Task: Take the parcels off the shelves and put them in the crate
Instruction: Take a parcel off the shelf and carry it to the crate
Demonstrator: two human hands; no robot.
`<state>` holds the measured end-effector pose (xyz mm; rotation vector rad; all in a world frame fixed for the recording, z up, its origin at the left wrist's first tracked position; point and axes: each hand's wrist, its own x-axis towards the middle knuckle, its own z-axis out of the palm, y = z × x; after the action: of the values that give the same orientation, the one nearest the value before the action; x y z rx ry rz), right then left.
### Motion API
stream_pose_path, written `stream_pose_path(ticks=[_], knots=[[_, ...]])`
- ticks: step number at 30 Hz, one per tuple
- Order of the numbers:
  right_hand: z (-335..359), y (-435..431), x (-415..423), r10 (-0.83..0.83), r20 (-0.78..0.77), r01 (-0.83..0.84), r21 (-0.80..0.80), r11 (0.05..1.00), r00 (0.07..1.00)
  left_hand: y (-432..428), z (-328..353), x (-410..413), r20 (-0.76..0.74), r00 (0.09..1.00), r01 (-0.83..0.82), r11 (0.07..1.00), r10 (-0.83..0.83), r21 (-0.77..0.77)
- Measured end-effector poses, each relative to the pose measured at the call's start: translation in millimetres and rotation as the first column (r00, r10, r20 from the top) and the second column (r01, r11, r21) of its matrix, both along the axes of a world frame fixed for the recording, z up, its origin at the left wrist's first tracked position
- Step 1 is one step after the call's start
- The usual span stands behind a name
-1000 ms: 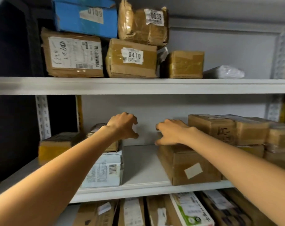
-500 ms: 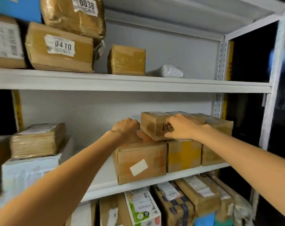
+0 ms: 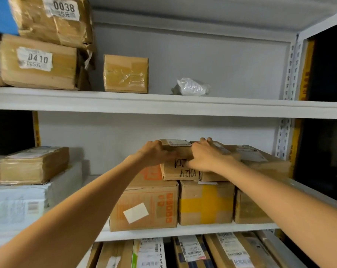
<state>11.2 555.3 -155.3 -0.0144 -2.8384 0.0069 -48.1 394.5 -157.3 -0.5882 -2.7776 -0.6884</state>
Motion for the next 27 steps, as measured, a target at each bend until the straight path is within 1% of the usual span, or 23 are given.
stream_pose_path(ticks=[2, 3, 5, 7, 10, 11, 13, 14, 15, 17, 20, 22, 24, 27], knots=[[-4, -2, -4, 0.017, -0.034, -0.021, -0.100, 0.995, 0.999, 9, 1, -3, 0.108, 0.994, -0.045, 0.985, 0.026, 0.169], [-6, -4, -5, 0.025, -0.066, -0.036, -0.178, 0.983, 0.998, 11, 1, -5, 0.164, 0.986, -0.077, 0.960, 0.033, 0.268], [-8, -12, -7, 0.034, -0.123, -0.077, -0.363, 0.929, 0.992, 12, -2, -9, 0.259, 0.966, -0.122, 0.886, 0.002, 0.447], [-7, -22, -11, 0.005, -0.181, -0.096, -0.497, 0.862, 0.983, 9, -6, -7, 0.314, 0.948, -0.163, 0.776, -0.048, 0.609], [-2, -37, -13, -0.082, -0.233, -0.070, -0.578, 0.813, 0.969, 2, -11, 4, 0.326, 0.943, -0.209, 0.640, -0.069, 0.739], [-1, -40, -14, -0.115, -0.252, -0.071, -0.625, 0.777, 0.961, -2, -12, 8, 0.319, 0.944, -0.211, 0.593, -0.082, 0.777], [-2, -43, -15, -0.183, -0.280, -0.092, -0.742, 0.665, 0.942, -14, -15, 15, 0.301, 0.946, -0.200, 0.511, -0.122, 0.836], [-4, -43, -14, -0.199, -0.282, -0.105, -0.782, 0.614, 0.938, -21, -17, 19, 0.292, 0.946, -0.190, 0.490, -0.141, 0.851], [-6, -43, -13, -0.203, -0.280, -0.117, -0.810, 0.575, 0.938, -28, -19, 21, 0.285, 0.946, -0.178, 0.484, -0.157, 0.857], [-11, -44, -11, -0.185, -0.244, -0.117, -0.849, 0.515, 0.952, -38, -23, 25, 0.278, 0.938, -0.140, 0.509, -0.207, 0.849], [-22, -45, -5, -0.135, -0.151, -0.082, -0.906, 0.415, 0.979, -44, -26, 33, 0.262, 0.923, -0.036, 0.613, -0.283, 0.789], [-29, -44, 1, -0.098, -0.146, -0.101, -0.926, 0.363, 0.985, -44, -25, 38, 0.259, 0.913, 0.001, 0.635, -0.316, 0.772], [-34, -40, 7, -0.046, -0.163, -0.136, -0.923, 0.360, 0.986, -44, -26, 41, 0.275, 0.899, 0.006, 0.637, -0.341, 0.771], [-35, -38, 16, 0.023, -0.174, -0.171, -0.917, 0.360, 0.984, -44, -30, 44, 0.250, 0.899, 0.044, 0.643, -0.359, 0.764]])
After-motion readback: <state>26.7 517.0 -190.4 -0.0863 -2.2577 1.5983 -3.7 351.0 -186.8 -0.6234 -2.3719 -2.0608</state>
